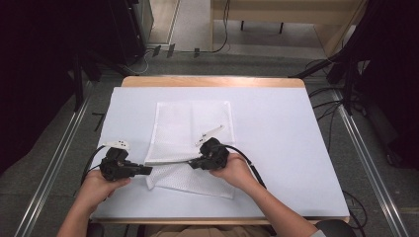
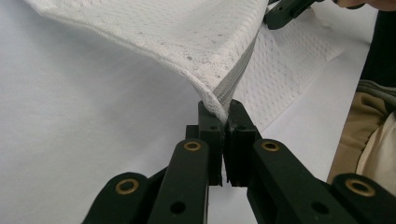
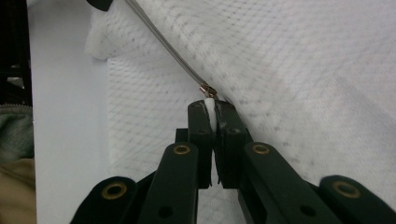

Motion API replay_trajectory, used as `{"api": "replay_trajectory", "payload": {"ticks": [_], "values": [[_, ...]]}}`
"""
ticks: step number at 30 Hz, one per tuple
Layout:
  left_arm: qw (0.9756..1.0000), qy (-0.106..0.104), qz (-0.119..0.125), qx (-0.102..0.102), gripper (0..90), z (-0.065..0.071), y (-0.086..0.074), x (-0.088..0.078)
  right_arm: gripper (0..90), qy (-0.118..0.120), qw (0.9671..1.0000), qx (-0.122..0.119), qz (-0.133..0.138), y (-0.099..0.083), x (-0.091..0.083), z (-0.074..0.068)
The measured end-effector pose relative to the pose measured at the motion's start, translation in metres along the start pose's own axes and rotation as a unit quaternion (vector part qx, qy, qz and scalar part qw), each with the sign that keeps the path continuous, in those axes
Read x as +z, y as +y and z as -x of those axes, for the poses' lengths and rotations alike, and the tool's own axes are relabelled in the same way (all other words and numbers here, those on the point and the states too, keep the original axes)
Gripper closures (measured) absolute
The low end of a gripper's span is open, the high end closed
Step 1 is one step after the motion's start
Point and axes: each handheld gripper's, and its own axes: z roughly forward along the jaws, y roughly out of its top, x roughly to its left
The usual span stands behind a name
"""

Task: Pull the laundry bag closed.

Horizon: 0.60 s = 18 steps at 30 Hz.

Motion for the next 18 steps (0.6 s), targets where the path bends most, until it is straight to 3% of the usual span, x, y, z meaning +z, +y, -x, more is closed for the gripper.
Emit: {"api": "replay_trajectory", "payload": {"ticks": [18], "values": [[1.0000,0.000,-0.002,0.000,88.0,0.000,-0.001,-0.001,88.0,-0.016,0.9998,0.013,-0.002,-0.012,-0.017,0.008]]}}
